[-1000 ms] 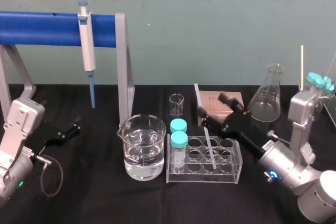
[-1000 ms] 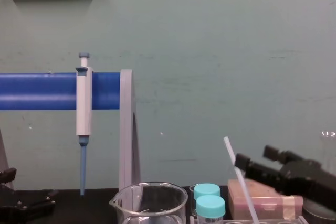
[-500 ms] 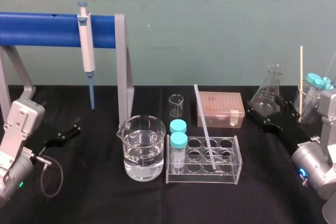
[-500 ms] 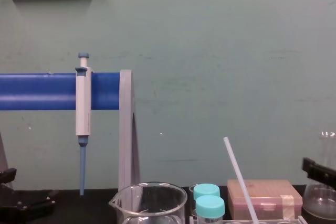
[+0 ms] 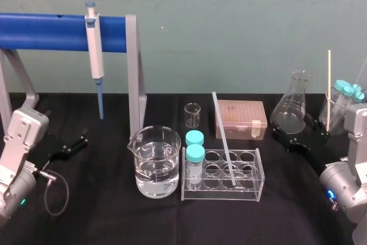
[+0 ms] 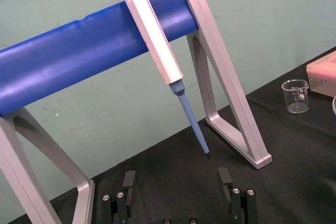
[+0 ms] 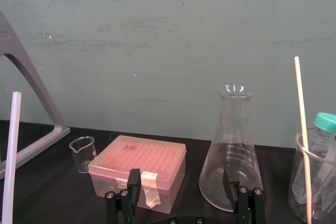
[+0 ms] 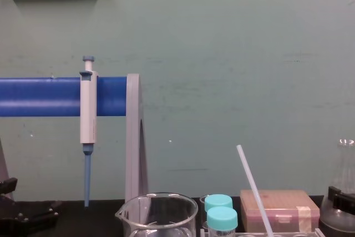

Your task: Pick up the stirring rod with one hand, then place it down.

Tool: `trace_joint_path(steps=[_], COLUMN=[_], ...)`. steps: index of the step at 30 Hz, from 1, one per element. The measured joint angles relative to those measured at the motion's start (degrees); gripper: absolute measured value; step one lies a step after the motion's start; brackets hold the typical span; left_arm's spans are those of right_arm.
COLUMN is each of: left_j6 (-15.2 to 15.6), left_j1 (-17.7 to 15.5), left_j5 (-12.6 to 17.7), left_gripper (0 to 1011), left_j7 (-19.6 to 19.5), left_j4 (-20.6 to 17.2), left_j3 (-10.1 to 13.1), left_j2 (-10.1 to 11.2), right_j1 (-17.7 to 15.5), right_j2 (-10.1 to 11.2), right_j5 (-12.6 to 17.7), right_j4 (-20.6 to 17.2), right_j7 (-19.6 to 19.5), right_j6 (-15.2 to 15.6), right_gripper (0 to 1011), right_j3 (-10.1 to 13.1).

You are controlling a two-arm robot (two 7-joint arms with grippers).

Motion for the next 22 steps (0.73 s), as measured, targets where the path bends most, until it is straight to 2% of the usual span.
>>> trace_joint_path(steps=[22], left_j6=[0.0], left_j1=[0.0], left_j5=[0.0], left_gripper=[1000], left_j7=[0.0], left_j4=[0.0], left_j3=[0.0], left_j2=[0.0], right_j1=[0.0], right_j2=[0.1], right_j5=[0.38], right_j4=[-0.29], right_j7=[0.16], right_j6=[-0.26], right_gripper=[1002], right_j3=[-0.03])
